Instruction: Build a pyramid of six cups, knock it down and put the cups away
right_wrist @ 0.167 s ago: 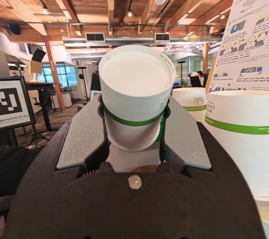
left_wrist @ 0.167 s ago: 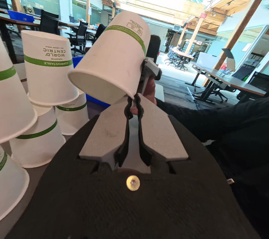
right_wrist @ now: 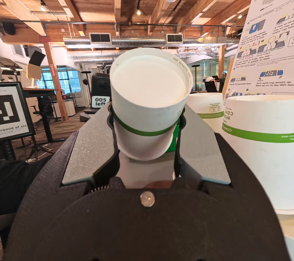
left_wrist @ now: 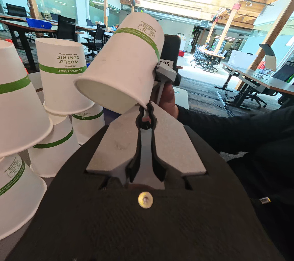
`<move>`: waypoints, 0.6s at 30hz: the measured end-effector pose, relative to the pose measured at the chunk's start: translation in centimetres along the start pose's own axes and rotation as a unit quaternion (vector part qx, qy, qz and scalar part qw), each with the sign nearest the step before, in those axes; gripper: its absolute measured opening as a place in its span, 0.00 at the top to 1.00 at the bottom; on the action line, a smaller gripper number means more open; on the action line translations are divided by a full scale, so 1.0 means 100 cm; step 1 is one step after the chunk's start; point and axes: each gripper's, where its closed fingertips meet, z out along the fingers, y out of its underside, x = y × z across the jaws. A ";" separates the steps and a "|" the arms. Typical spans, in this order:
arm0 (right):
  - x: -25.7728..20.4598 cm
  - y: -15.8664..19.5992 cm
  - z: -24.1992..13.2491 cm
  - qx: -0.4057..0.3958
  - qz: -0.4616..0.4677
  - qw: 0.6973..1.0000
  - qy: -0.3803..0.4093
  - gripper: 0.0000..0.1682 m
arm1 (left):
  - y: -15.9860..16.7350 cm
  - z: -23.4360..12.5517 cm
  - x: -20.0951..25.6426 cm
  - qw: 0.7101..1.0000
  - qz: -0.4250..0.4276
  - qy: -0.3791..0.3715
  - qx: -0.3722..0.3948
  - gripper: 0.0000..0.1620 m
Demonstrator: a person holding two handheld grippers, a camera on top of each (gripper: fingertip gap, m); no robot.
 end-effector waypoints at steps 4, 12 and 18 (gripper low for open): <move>0.005 -0.001 -0.001 0.005 0.010 1.000 0.008 0.53 | 0.000 0.004 -0.004 1.000 0.006 -0.017 0.013 1.00; 0.015 -0.015 -0.009 0.045 0.036 0.998 0.026 0.51 | 0.004 0.032 -0.006 0.992 0.070 -0.072 0.076 0.99; 0.020 -0.012 -0.011 0.039 0.046 0.998 0.028 0.49 | 0.021 0.046 -0.015 0.969 0.178 -0.162 0.053 0.98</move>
